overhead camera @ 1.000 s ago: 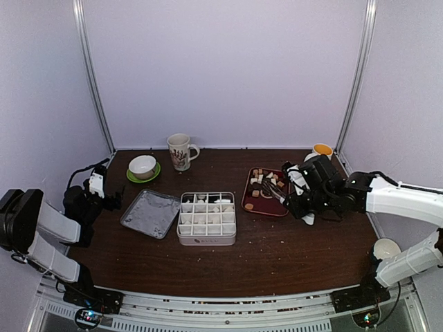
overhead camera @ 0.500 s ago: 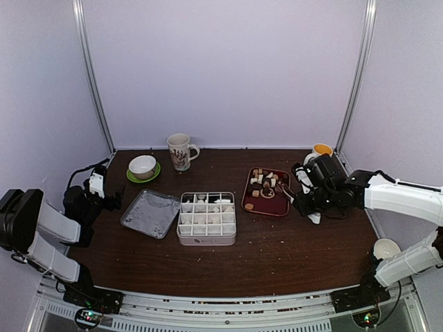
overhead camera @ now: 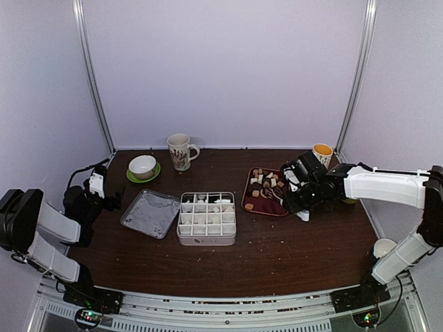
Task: Pack the chocolate
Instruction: Pick up the fake chocolate from the plate.
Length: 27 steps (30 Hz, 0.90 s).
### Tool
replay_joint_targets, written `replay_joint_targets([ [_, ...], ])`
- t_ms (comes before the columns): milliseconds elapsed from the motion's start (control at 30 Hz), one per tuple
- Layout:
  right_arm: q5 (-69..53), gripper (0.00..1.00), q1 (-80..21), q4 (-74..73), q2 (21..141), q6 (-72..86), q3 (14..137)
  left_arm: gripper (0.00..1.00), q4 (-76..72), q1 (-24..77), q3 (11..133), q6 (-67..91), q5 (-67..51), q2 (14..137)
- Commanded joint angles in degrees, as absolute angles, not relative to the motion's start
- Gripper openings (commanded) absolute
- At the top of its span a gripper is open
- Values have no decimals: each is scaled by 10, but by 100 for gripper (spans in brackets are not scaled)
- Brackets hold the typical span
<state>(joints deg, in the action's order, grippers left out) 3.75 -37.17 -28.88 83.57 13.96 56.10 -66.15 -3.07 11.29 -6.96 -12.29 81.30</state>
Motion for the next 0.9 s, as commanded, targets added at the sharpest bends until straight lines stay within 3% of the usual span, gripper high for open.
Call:
replay_joint_targets([
  [0,41,37,-367,-271,872,148,593,98,-688,-35,119,-75,-127,810],
  [867,85,38,-365,-260,965,143,650,98,-683,-35,121,-74,-127,809],
])
